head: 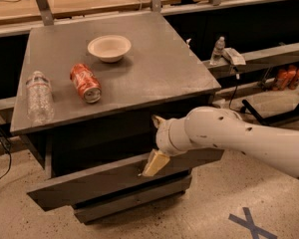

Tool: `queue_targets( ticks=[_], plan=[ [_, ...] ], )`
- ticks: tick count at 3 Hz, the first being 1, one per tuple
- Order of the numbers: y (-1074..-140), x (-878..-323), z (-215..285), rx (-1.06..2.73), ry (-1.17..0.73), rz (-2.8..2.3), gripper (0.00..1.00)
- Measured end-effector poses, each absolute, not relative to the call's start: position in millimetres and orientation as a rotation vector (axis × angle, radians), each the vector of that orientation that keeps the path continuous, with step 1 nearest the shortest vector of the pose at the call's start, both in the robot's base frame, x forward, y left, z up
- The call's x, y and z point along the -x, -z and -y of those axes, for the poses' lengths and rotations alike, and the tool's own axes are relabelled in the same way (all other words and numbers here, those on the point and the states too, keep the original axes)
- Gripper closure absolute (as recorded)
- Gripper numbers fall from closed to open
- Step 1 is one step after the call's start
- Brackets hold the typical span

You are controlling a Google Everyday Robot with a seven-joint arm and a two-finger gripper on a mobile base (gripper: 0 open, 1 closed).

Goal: Close top drawer

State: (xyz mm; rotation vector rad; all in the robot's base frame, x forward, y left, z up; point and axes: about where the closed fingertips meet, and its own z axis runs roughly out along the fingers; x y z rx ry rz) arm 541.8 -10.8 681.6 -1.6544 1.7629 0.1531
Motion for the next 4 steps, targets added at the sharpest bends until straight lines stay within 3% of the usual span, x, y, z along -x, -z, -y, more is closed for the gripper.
queue_targets(
  ticks=[3,4],
  plan=[
    [-688,-488,52,1.462,-0.461,-1.673,0.7],
    [-680,-472,66,1.333,-0.604,-1.609,0.99]
  ],
)
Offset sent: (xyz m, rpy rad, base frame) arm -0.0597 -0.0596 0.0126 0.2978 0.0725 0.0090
